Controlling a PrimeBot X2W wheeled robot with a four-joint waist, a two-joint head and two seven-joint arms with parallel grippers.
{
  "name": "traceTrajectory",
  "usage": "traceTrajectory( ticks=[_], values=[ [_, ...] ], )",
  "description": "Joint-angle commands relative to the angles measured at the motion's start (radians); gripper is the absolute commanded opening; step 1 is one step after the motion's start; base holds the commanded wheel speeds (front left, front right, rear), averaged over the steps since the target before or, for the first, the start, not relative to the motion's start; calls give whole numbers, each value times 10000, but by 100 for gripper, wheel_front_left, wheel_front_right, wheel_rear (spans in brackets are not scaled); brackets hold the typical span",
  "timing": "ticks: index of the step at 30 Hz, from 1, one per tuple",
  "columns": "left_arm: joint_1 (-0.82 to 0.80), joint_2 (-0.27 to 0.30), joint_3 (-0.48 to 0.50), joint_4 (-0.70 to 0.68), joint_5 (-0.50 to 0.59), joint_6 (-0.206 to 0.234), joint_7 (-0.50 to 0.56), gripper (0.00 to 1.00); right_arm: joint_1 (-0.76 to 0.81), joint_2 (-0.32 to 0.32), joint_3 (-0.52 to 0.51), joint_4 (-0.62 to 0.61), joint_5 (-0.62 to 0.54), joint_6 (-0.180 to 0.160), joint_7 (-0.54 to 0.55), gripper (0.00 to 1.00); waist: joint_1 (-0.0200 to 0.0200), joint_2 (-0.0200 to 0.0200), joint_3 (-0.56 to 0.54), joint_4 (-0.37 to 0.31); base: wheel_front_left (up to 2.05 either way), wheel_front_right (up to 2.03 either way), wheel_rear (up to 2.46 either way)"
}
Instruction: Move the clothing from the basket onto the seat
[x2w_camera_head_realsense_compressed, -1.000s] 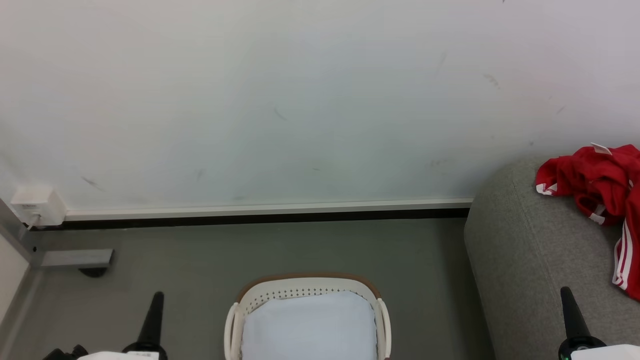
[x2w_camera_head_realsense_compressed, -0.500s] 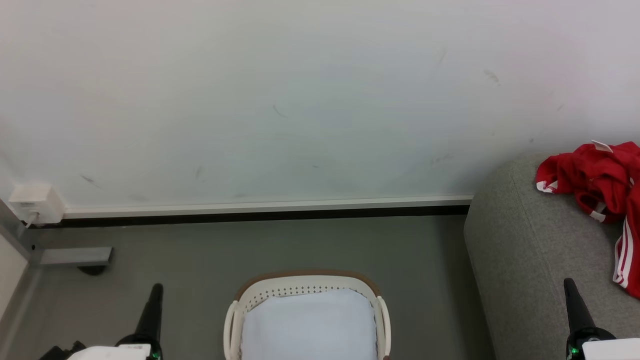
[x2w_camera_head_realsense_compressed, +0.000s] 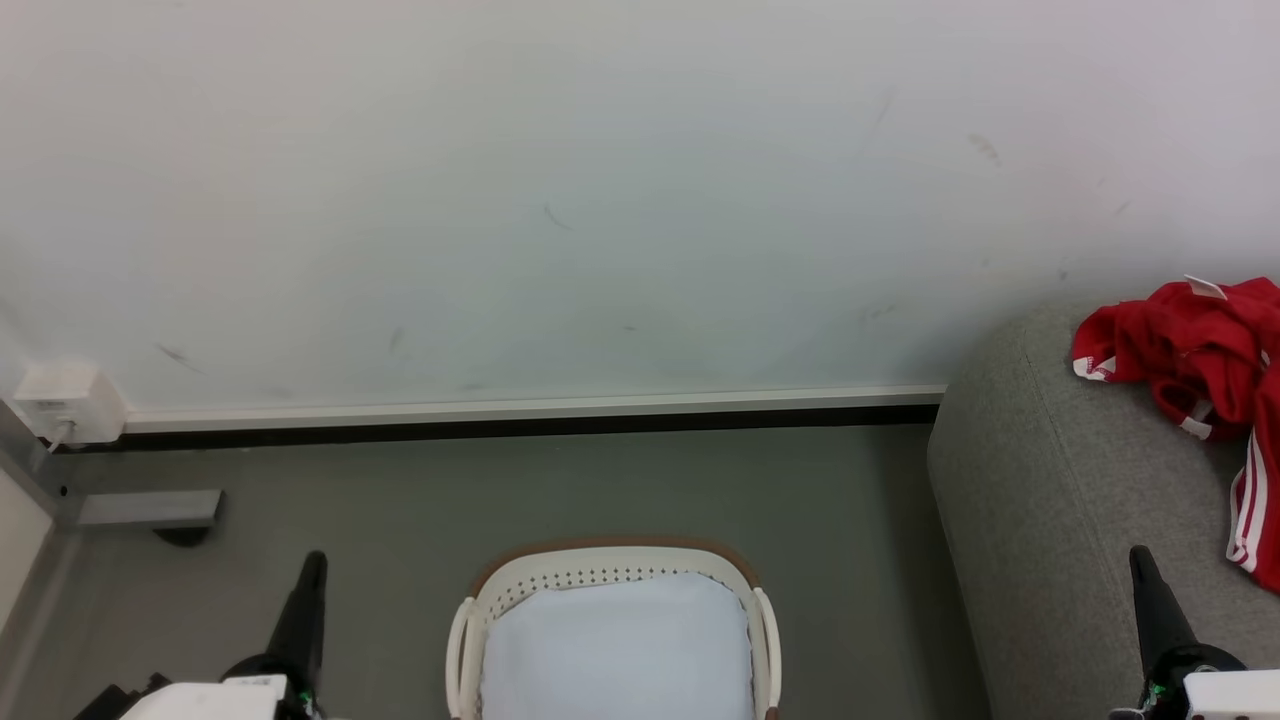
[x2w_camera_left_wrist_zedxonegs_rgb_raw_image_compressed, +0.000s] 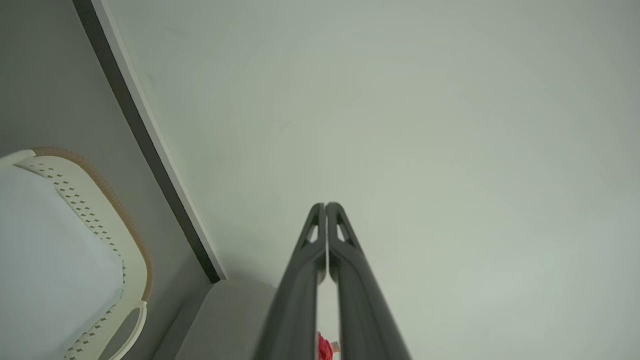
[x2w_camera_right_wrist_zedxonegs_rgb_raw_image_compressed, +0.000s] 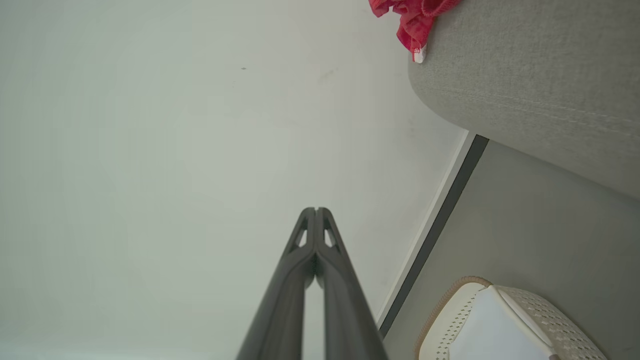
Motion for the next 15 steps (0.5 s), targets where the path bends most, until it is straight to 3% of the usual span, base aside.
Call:
traceTrajectory(
  ticks=[1,15],
  values=[
    [-164,33,42,-52,-305,-42,55,0,-177,-97,-48,-85,249,-21,82,0,-1,-1,11,-2,0,0,0],
    [-286,26,78,-85,-1310,-63,304,0,-282,-103,-128,-165,1263,-24,331,0,-1,-1,92,-18,0,0,0]
  ],
)
